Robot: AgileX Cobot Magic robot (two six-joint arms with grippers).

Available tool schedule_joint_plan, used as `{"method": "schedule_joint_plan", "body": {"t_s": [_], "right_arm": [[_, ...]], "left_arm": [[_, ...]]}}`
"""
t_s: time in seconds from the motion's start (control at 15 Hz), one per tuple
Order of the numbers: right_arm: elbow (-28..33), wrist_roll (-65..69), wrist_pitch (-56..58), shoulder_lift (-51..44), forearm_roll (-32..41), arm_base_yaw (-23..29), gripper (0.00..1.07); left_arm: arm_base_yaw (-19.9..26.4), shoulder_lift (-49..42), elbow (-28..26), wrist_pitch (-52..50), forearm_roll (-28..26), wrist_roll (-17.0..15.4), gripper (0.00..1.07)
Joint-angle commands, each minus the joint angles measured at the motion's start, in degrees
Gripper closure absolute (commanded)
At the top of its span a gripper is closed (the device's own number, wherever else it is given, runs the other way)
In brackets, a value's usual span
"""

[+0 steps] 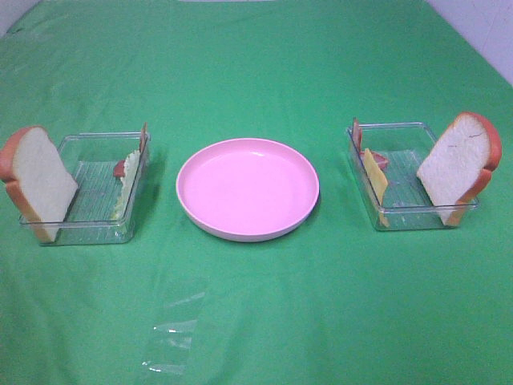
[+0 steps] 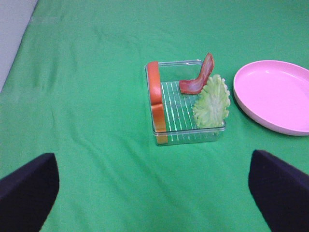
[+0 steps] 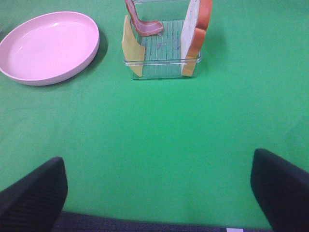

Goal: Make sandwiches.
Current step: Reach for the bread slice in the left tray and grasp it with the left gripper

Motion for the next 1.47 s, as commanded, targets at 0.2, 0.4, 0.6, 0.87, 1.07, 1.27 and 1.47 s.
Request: {"method": "schedule_joint_plan", "body": {"t_s": [0.2,0.4,0.6,0.87,1.07,1.27,1.47], "right_arm": [[0.17,-0.11,-0.29,-1.83,0.06,0.06,0.09],[0.17,-0.11,-0.29,-1.83,0.06,0.06,0.09],[0.17,-0.11,-0.29,-1.83,0.06,0.06,0.09],[0.17,-0.11,-0.29,-1.83,0.06,0.06,0.09],[0.17,-0.11,-0.29,-1.83,0.06,0.06,0.09],[0.17,-0.11,-0.29,-1.83,0.06,0.06,0.09],[0.17,-0.11,-0.29,-1.83,0.06,0.06,0.09]], "left_arm": [[-0.17,15.93,-4.13,-5.84,-0.23,-0.23,0.04],[-0.17,26.87,-10.77,-4.87,-0.17,0.00,0.04],[-0.17,41.25,-21.54,-1.55,0.40,-0.06,0.04],[-0.17,56.38,-30.25,0.92,3.95,-3.50,0.04],[-0.17,68.24,-33.69,0.57,8.94,-7.10,0.04],[-0.17,76.20,-36.61,-3.55,6.36,-6.07,0.04],[-0.17,81.36,-38.96,-8.25,2.46,-2.35,0.04]]}}
